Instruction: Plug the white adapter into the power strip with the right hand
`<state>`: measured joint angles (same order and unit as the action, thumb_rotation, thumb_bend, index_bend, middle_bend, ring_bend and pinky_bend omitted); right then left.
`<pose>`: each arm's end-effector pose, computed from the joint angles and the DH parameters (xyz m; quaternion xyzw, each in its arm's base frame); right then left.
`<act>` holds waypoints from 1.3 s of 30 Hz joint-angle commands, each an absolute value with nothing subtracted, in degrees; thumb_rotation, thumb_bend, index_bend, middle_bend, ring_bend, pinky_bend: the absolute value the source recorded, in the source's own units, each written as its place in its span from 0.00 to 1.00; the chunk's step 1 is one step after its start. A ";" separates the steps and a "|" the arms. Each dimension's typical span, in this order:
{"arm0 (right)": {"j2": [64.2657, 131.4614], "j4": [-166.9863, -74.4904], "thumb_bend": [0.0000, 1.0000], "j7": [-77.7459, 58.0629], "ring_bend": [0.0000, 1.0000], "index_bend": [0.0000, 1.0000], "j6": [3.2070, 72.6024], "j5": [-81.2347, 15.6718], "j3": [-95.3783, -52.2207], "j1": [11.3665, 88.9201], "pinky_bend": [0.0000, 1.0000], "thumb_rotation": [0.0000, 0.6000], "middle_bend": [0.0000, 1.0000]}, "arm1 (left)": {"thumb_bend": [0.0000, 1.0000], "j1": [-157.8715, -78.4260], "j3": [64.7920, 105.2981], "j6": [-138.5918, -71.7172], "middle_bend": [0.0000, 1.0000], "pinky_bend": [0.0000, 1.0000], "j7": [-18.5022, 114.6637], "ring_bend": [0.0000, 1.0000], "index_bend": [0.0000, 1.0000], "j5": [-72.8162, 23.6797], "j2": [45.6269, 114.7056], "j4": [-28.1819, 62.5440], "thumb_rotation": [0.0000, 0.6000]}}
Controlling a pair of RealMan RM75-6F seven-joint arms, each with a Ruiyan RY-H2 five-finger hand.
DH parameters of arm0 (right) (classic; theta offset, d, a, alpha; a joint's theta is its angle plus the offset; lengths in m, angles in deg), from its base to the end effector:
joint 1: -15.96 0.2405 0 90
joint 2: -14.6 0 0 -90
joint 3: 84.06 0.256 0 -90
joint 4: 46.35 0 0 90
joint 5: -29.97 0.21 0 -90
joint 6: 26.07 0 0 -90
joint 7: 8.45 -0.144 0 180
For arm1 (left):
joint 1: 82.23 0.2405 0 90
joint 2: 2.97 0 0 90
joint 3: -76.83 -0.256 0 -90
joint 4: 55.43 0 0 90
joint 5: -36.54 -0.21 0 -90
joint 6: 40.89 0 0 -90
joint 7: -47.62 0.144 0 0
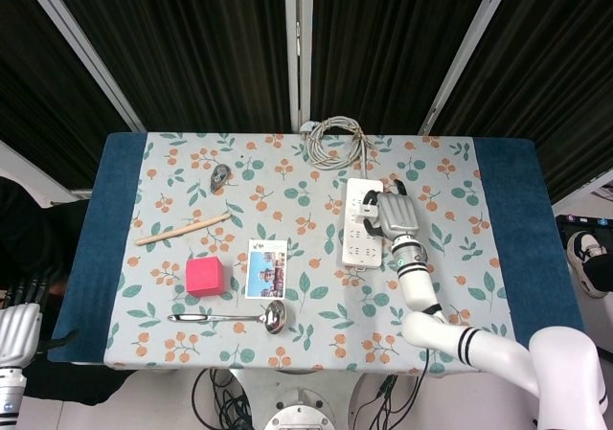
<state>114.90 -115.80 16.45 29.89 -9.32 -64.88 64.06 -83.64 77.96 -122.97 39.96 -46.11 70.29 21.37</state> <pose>-0.1563 -0.3989 -0.0373 0.6143 -0.4980 0.3508 0.5016 -0.3712 0.1549 0.1269 -0.5649 -0.4468 -0.3446 0.6020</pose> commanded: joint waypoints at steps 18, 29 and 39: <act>107.96 -125.06 0.34 14.69 0.04 0.15 29.82 -11.07 -65.07 61.57 0.00 1.00 0.29 | 0.06 -83.52 77.95 -123.64 0.00 0.00 40.42 0.00 0.06 -46.45 69.92 22.08 1.00; 96.53 -138.25 0.34 9.21 0.03 0.14 41.79 -25.96 -70.86 51.34 0.00 1.00 0.21 | 0.06 -83.05 78.57 -125.55 0.00 0.00 41.48 0.00 0.06 -46.50 70.08 22.47 1.00; 83.96 -145.78 0.36 -0.12 0.00 0.00 56.07 -44.00 -82.21 36.25 0.00 1.00 0.04 | 0.06 -83.70 79.46 -126.96 0.00 0.00 43.47 0.00 0.06 -47.43 69.94 23.72 1.00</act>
<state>86.39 -144.30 2.62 52.66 -40.38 -79.15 39.73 -83.64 79.39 -126.88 43.38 -47.36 69.97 23.62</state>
